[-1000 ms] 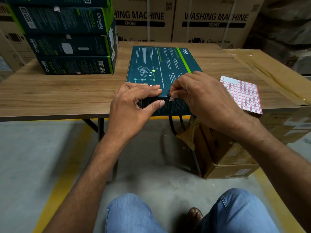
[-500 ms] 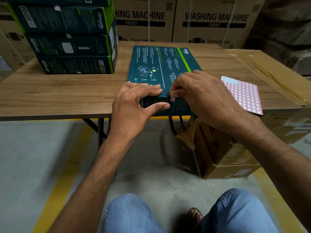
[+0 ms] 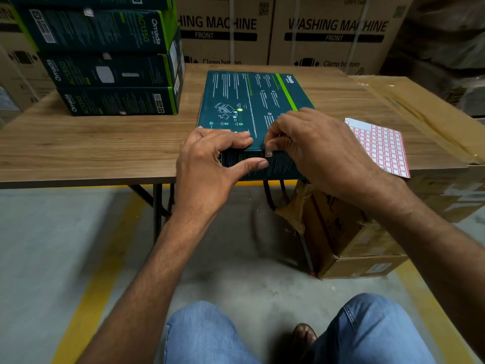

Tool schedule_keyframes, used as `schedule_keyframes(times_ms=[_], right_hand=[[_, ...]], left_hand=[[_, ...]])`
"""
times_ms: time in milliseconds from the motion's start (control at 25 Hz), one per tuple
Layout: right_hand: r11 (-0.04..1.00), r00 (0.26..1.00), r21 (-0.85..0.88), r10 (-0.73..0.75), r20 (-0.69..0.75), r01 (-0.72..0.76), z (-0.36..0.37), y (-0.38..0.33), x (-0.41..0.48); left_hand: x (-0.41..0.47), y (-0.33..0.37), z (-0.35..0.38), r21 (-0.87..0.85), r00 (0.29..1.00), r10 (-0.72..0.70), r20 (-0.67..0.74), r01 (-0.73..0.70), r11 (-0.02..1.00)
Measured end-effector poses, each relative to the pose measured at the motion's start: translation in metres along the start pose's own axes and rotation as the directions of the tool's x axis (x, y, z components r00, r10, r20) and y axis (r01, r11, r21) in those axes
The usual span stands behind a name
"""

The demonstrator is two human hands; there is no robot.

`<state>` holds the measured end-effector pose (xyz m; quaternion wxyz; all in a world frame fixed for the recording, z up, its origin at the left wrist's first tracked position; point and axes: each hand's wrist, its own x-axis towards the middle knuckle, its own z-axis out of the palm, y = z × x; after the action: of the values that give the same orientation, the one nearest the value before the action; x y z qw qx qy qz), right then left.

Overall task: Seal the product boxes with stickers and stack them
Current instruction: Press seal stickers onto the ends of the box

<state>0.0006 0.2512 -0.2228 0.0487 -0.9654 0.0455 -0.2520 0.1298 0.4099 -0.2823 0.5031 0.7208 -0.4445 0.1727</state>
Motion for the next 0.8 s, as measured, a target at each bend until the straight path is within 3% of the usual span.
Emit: schedule_keyframes(times_ms=[520,680,800], right_hand=[[0.994,0.996,0.076,0.076,0.039,-0.079,-0.002,-0.003,0.001],[0.941,0.983,0.286,0.184,0.01,-0.18,-0.001,0.0,0.002],[0.8,0.937,0.499,0.338,0.084,-0.333,-0.001,0.007,0.011]], left_hand=[[-0.001,0.002,0.006,0.062,0.998,-0.007,-0.057,0.011,0.998],[-0.002,0.004,0.005,0.077,0.999,-0.005,-0.05,0.008,0.997],[-0.001,0.004,0.004,0.068,0.999,0.001,-0.036,0.002,0.998]])
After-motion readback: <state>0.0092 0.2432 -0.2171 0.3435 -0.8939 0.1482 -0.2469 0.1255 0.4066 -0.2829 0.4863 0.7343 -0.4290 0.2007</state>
